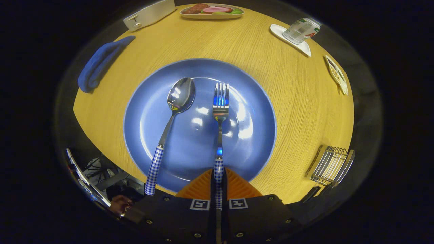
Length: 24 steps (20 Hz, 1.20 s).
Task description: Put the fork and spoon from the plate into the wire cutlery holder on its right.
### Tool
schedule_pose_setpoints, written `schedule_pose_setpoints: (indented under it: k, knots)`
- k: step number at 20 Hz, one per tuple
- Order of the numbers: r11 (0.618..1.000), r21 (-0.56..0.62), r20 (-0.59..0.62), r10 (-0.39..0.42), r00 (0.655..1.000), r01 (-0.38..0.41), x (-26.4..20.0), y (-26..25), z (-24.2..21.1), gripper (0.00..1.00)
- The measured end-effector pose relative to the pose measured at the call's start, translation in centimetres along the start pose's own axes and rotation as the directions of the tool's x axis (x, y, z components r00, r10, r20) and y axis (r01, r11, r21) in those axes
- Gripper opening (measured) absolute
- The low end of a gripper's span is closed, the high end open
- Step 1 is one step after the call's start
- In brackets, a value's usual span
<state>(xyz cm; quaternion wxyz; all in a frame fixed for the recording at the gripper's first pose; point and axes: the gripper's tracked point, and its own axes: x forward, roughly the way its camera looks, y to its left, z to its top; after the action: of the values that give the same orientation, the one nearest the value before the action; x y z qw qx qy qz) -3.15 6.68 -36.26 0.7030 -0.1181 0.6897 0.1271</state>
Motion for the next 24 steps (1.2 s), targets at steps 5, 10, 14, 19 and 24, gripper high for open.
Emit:
schedule_pose_setpoints:
  k: [5,10,14,19,24]
  knots:
    - [0.995,-0.022,-0.035,0.096,0.995,-0.096,-1.3,0.3,0.0,0.06]
    - [0.991,-0.091,-0.043,0.097,0.994,-0.1,-4.3,-1.7,0.0,0.06]
    - [0.989,-0.142,-0.023,0.044,0.999,-0.047,-6.6,-4.0,-0.7,0.06]
    - [0.985,-0.161,0.001,0.06,0.998,-0.059,-8.7,-5.1,-1.9,0.06]
    - [0.974,-0.225,-0.024,0.016,1.0,-0.021,-10.7,-8.6,-5.0,0.06]
